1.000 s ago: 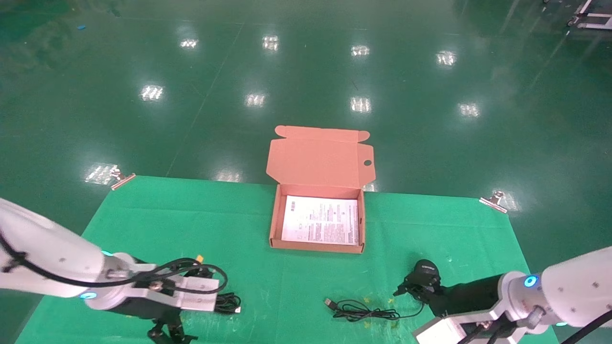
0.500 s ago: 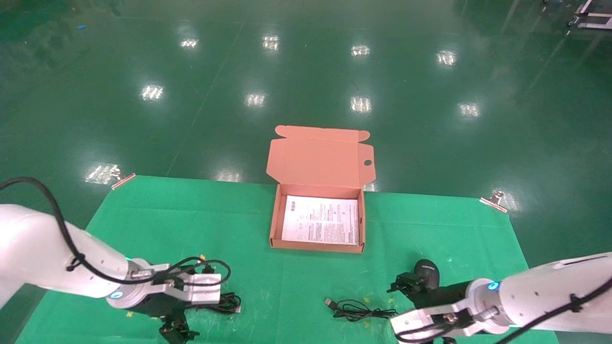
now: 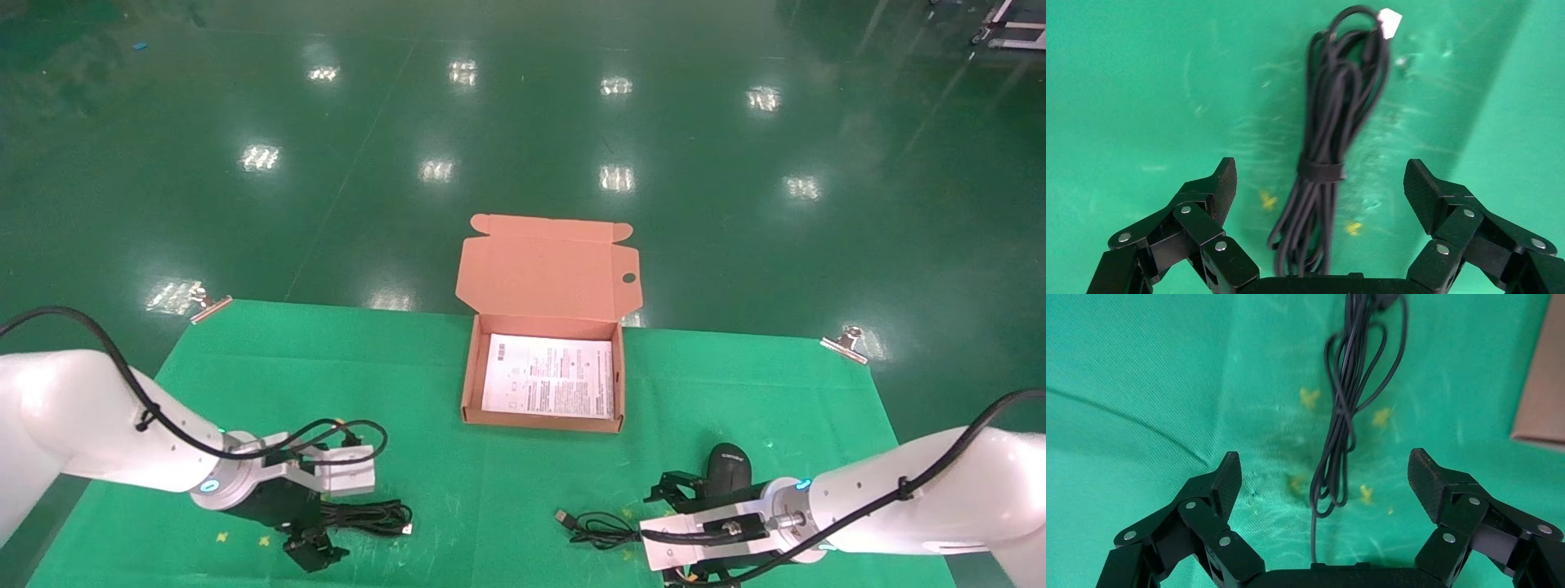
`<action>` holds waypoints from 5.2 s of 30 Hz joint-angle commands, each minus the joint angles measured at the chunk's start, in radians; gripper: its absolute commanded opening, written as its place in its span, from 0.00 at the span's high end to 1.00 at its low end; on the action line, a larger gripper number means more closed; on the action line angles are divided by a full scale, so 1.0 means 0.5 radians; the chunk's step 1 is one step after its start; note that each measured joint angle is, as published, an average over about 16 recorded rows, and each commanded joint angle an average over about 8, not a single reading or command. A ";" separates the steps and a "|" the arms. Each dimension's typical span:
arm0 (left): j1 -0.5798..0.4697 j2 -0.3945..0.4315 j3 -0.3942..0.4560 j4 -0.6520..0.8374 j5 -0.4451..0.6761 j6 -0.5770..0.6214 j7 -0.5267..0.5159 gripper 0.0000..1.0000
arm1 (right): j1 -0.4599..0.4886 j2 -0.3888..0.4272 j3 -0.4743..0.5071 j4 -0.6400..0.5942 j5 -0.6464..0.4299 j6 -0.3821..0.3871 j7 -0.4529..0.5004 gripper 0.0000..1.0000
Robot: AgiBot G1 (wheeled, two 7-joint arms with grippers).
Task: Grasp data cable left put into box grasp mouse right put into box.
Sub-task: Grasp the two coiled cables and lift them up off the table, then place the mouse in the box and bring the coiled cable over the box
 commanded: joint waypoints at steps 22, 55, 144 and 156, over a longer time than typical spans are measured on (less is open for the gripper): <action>-0.019 0.039 -0.017 0.201 -0.028 -0.058 0.095 1.00 | 0.008 -0.061 0.009 -0.181 0.021 0.075 -0.086 1.00; -0.023 0.020 -0.017 0.162 -0.033 -0.035 0.097 1.00 | 0.015 -0.038 0.021 -0.152 0.032 0.062 -0.066 1.00; -0.301 -0.302 -0.169 -1.102 0.866 -0.287 -0.891 1.00 | 0.649 -0.633 -0.107 -0.717 0.513 0.725 0.422 1.00; -0.292 -0.296 -0.164 -1.112 0.868 -0.284 -0.888 1.00 | 0.652 -0.615 -0.273 -0.786 0.522 0.756 0.538 0.00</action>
